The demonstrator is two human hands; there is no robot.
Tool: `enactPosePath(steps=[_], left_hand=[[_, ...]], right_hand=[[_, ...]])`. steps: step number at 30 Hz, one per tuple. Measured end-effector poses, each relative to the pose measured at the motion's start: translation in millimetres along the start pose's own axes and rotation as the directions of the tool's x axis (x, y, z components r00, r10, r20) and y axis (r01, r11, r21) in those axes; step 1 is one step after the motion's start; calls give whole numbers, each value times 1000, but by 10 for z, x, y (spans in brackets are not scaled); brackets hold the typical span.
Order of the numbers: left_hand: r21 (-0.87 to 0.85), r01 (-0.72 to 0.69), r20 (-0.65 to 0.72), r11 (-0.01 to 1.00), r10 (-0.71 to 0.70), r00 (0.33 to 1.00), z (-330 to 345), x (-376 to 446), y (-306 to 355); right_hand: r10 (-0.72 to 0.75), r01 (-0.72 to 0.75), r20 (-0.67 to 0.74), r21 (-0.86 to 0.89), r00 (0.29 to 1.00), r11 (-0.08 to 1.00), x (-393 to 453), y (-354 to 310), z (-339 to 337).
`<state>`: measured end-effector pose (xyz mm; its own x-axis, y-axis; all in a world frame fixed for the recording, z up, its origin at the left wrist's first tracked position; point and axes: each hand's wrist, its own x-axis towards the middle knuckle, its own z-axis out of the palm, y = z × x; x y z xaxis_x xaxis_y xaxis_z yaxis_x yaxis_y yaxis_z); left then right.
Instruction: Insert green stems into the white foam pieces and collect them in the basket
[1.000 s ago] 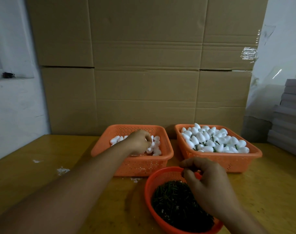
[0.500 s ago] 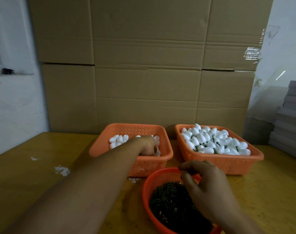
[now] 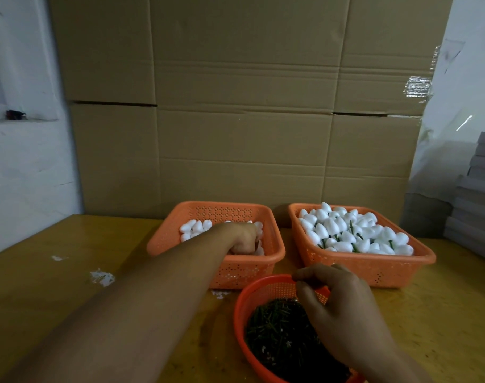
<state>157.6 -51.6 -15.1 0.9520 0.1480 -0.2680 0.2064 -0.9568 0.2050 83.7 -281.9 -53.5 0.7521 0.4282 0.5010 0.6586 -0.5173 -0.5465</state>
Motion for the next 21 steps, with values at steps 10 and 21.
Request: enactPosePath(steps=[10,21], left_hand=[[135,55,-2,989,-55,998,5,-11,-202],[-363,-294,-491,884,86,867,33,-223,-335]], right_hand=[[-29,29,6,-5,1000,1000,-9,-18,-10],[-34,34,14,-19,999,999,-7,-32,-28]])
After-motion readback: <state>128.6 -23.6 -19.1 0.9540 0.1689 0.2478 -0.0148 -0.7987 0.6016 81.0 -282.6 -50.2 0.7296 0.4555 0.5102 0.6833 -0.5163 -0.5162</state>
